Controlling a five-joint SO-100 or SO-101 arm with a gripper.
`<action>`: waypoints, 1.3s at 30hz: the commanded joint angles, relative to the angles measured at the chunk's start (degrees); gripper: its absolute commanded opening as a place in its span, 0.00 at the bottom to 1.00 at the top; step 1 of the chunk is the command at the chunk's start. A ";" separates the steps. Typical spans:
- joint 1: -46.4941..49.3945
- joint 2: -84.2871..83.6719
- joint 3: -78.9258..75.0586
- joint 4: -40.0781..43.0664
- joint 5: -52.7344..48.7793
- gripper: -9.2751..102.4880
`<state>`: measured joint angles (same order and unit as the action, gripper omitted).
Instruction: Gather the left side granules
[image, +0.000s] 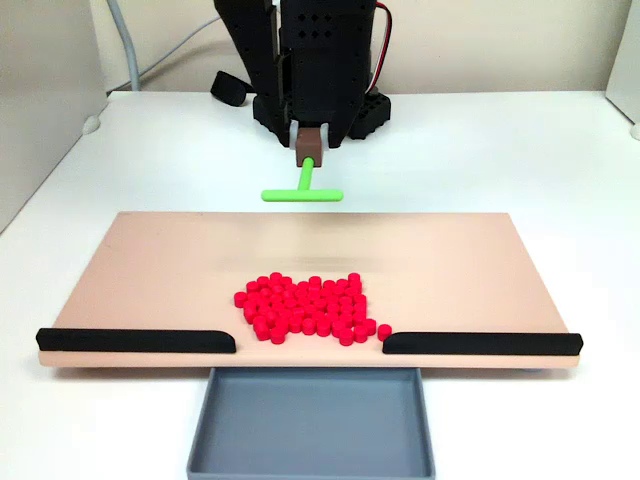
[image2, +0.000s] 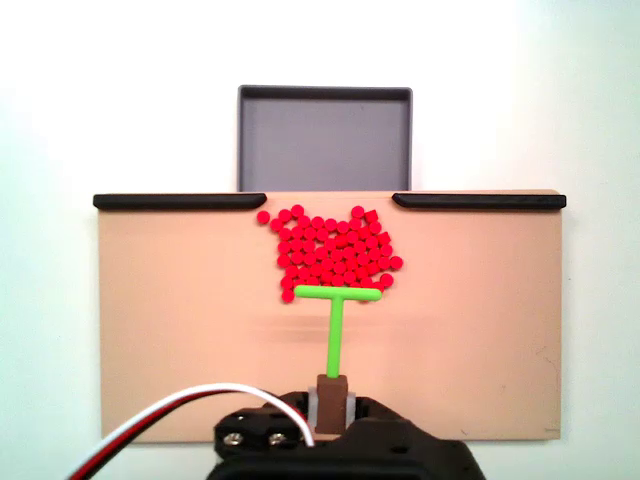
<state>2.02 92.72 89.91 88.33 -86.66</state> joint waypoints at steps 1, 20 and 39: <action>-0.44 1.41 -0.88 -0.18 0.26 0.08; 0.18 0.70 -0.88 0.26 -1.41 0.08; -1.05 1.58 -0.70 0.44 -0.09 0.08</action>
<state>1.32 92.72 90.00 88.42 -87.01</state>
